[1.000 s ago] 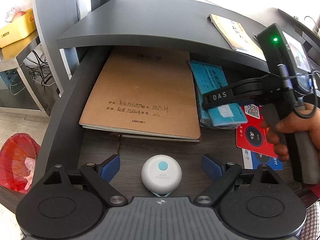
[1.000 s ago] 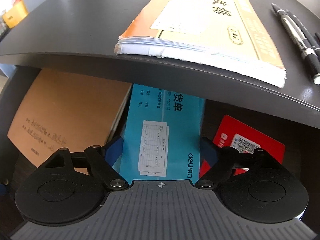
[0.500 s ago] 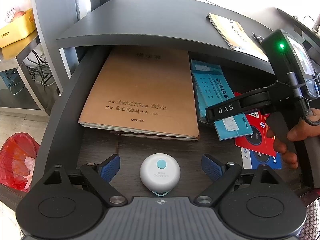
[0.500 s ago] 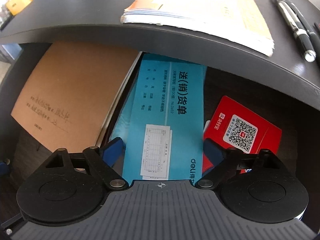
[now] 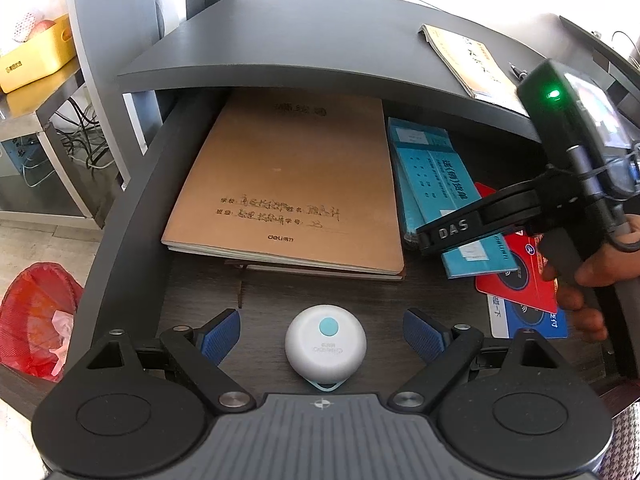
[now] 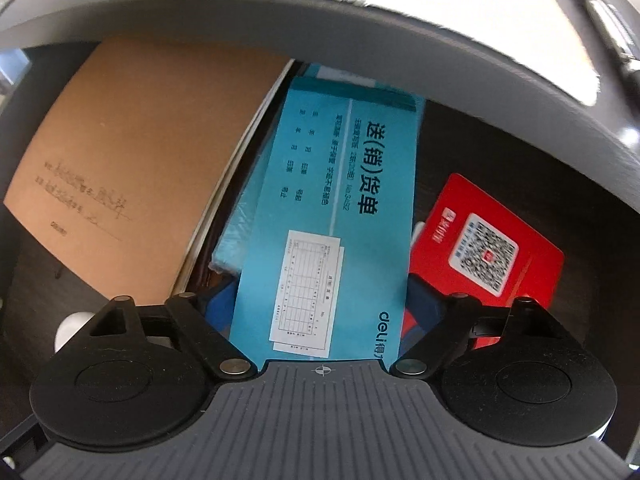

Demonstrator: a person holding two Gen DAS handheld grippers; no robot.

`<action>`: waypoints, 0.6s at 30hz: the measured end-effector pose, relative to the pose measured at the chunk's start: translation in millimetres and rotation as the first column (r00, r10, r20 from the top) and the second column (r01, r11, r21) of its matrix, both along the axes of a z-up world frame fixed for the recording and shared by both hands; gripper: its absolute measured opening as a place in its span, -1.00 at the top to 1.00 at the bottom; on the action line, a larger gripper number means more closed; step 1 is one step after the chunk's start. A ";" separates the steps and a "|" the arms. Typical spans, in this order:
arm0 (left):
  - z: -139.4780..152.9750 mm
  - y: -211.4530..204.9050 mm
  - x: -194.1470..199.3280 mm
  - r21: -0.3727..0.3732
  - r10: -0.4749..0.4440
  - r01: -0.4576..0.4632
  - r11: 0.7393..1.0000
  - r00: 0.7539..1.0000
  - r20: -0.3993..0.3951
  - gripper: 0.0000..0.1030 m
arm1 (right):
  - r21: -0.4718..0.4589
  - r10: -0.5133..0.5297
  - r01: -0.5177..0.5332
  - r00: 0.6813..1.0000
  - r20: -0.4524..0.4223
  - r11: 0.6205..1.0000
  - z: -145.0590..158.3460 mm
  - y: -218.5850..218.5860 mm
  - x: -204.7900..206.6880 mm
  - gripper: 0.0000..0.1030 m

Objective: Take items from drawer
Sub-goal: 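Lower the open right gripper onto the edge of the blue receipt book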

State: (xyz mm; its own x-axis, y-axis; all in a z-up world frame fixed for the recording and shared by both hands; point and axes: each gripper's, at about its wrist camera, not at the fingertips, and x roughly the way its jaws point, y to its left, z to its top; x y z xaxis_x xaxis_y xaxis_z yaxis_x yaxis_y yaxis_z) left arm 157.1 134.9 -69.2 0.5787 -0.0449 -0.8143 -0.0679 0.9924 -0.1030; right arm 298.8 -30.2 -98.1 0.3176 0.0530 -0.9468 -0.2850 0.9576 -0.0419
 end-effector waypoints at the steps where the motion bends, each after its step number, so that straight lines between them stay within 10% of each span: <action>1: 0.6 -0.1 -0.5 0.000 0.000 0.000 1.000 1.000 0.001 -0.73 | 0.007 -0.007 0.007 1.000 0.002 1.000 4.0 -1.2 -2.5 -0.68; 18: 16.5 -11.4 -17.2 0.020 -0.010 0.009 1.000 0.999 0.038 -0.73 | 0.367 -0.201 0.195 0.979 -0.021 0.910 79.7 -67.5 -27.0 -0.67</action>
